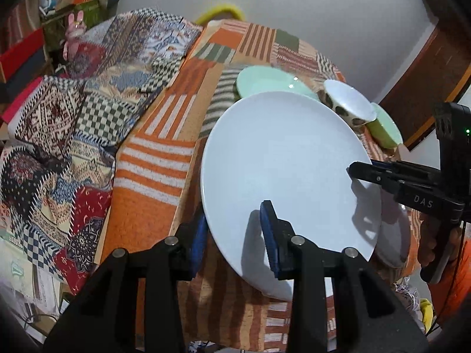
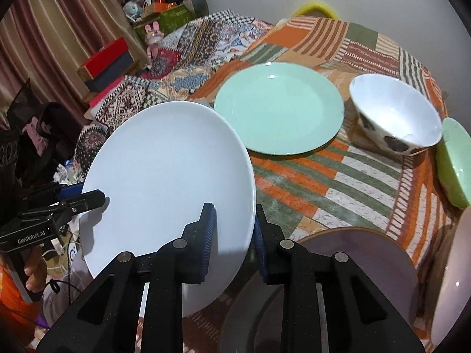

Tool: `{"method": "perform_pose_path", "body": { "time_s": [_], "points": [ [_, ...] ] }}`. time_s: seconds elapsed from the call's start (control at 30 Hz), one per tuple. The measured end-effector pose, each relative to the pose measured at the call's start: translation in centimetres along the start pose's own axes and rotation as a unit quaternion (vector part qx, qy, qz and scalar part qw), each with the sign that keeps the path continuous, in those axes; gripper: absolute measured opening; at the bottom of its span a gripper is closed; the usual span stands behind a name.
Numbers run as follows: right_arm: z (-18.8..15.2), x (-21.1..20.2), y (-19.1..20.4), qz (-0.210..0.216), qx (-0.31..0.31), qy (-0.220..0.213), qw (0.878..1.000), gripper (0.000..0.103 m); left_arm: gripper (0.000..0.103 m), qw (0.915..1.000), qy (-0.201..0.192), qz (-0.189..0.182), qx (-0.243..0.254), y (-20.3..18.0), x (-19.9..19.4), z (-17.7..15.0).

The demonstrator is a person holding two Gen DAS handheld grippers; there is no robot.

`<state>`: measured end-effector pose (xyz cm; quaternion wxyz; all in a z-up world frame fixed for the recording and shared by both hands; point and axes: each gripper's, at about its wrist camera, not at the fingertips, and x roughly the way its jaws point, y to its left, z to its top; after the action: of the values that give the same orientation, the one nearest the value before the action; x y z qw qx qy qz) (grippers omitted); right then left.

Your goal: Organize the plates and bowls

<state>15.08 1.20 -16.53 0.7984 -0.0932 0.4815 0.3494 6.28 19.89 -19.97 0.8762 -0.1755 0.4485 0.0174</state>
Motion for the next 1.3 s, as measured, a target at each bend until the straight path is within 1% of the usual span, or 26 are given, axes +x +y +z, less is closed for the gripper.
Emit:
{"method": "perform_pose_path", "body": {
  "time_s": [0.3,0.6,0.93,1.13,1.3],
  "points": [
    [-0.9,-3.2,-1.3,-0.008,0.017,-0.031,0.999,0.023,0.035,0.9993,-0.023,-0.012,0.027,-3.2,-1.6,0.5],
    [-2.8,-5.8,-4.0,-0.020,0.047,-0.048,0.998,0.023,0.035,0.9976,-0.025,-0.025,0.059,-7.2,-1.4,0.6],
    [-5.3,-7.9,-7.1,-0.036,0.086,-0.060,0.994,0.023,0.035,0.9944,-0.010,-0.042,0.097,-11.9,0.2,0.9],
    [-7.1,-8.8,-8.7,-0.048,0.107,-0.058,0.991,0.023,0.035,0.9920,0.005,-0.053,0.114,-14.2,1.5,0.6],
    [-8.4,-8.9,-9.6,-0.052,0.122,-0.050,0.990,0.023,0.035,0.9904,0.022,-0.057,0.124,-15.4,2.7,0.1]
  ]
}}
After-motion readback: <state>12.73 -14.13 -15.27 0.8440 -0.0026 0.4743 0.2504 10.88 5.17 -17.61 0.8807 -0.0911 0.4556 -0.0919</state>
